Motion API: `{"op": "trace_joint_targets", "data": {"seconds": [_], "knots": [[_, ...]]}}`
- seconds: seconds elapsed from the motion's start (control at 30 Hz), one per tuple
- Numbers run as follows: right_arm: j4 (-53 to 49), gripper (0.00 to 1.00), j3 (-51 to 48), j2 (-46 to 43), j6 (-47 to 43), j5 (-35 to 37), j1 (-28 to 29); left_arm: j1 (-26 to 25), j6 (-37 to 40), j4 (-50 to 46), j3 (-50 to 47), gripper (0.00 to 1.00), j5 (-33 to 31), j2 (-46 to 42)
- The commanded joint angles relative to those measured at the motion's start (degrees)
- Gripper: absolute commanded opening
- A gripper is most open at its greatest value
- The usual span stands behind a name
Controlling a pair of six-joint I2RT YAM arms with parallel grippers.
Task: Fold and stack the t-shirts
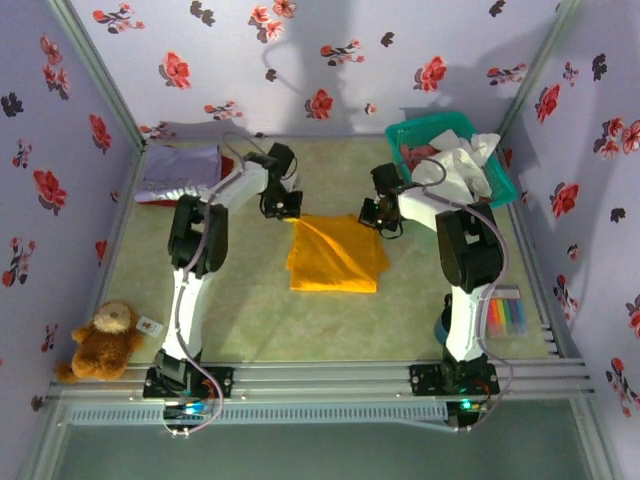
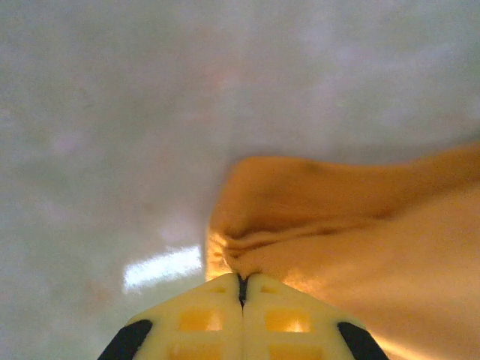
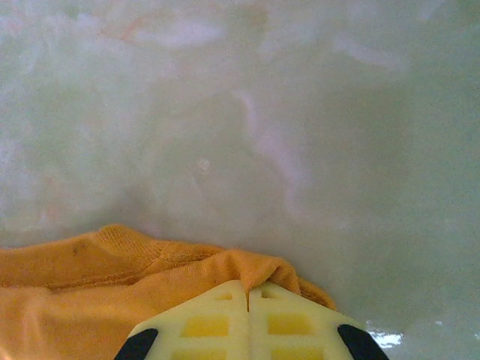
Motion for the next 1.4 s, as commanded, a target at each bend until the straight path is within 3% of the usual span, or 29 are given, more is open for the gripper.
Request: {"op": "trace_joint_targets", "data": {"seconds": [0.0, 0.1, 0.2, 0.27, 0.33, 0.47, 0.6, 0.77, 0.83, 0.93, 1.27, 1.37], "knots": [[-7.1, 0.14, 0.4, -2.5, -2.5, -1.6, 0.2, 1.3, 2.9, -2.0, -0.2, 0.0, 1.5, 2.7], [-10.1, 0.33, 2.8, -6.0, -3.3, -2.6, 0.5, 1.2, 3.6, -1.2, -0.6, 0.0, 4.4, 1.9], [-13.7, 0.46, 4.1, -11.1, -3.4, -2.8, 0.8, 1.1, 3.5, -0.6, -2.5, 0.19, 5.1, -1.3], [-16.8, 0.5, 4.0, -14.2, -3.4, -2.7, 1.0, 1.0, 3.3, -0.6, -3.6, 0.36, 5.1, -4.4], [-19.7, 0.51, 2.5, -17.3, -2.8, -1.8, 1.1, 0.8, 2.9, -0.6, -4.5, 0.43, 4.3, -8.3], [-20.9, 0.47, -5.8, -25.2, 1.0, 2.0, 1.1, -1.5, 0.7, -1.8, -5.2, 0.46, 0.8, -16.0], [-18.3, 0.41, -14.7, -28.3, 2.9, 0.9, 1.0, -7.1, -1.0, -6.8, -2.9, 0.48, -4.9, -17.9], [-11.5, 0.33, -22.2, -27.8, 3.7, -2.9, 0.9, -17.0, -4.1, -6.3, -2.8, 0.47, -7.1, -16.2], [-9.3, 0.33, -24.0, -27.7, 3.4, -4.8, 0.9, -19.4, -5.1, -6.4, -2.1, 0.41, -7.1, -14.8], [-9.2, 0.32, -25.4, -27.5, 1.4, -4.2, 0.8, -22.2, -5.8, -7.6, -0.4, 0.4, -6.8, -12.6], [-5.9, 0.29, -24.4, -19.1, -2.6, -6.0, 0.3, -25.3, -9.7, -5.3, 0.6, 0.4, -4.9, -10.2], [-6.2, 0.2, -24.4, -18.0, -2.7, -5.3, 0.3, -25.3, -10.4, -5.1, 0.6, 0.4, -4.9, -9.8]]}}
